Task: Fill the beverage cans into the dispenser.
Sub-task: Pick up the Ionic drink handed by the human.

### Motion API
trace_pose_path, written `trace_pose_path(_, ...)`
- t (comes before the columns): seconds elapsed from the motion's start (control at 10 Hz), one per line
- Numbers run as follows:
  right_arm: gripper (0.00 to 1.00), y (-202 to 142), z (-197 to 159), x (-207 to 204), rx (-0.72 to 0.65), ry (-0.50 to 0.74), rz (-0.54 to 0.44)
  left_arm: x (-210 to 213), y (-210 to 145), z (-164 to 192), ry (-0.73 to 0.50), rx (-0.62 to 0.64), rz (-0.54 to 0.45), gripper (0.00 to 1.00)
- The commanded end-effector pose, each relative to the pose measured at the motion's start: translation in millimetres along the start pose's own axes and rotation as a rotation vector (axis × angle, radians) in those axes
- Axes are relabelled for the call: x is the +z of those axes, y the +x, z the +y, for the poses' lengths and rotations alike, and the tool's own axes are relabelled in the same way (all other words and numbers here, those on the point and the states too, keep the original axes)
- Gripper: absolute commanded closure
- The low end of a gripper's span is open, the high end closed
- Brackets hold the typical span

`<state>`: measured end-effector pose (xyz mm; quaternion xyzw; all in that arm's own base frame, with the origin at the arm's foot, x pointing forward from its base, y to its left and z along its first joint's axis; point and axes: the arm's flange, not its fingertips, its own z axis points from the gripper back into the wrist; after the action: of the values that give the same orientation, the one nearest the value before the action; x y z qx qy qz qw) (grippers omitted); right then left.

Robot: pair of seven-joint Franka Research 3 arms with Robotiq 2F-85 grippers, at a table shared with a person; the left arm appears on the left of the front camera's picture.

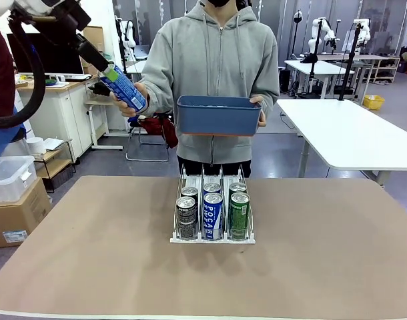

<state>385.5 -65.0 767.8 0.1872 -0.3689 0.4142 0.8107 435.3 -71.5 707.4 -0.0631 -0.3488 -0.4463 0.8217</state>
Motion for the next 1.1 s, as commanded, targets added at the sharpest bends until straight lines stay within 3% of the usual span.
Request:
trace_pose_path(0.0, 0.0, 0.1, 1.1, -1.5, 0.001, 0.001, -0.002, -16.7, 1.6, 1.5, 0.007, 0.017, -0.002, 0.0)
trace_pose_path(0.7, 0.0, 0.1, 1.1, -1.5, 0.001, 0.001, -0.002, -26.5, -1.1, 6.1, -0.011, 0.008, 0.018, 0.0)
trace_pose_path(0.8, 0.0, 0.1, 1.1, -1.5, 0.001, 0.001, -0.002, -24.1, -4.0, 6.1, 0.003, 0.018, 0.04, 0.57)
trace_pose_path(0.9, 0.0, 0.1, 1.1, -1.5, 0.001, 0.001, -0.002, -22.4, -3.7, 7.5, 0.005, 0.003, 0.061, 0.6)
trace_pose_path(1.0, 0.0, 0.1, 1.1, -1.5, 0.001, 0.001, -0.002, -20.3, -3.0, 10.1, 0.008, 0.018, 0.062, 1.0)
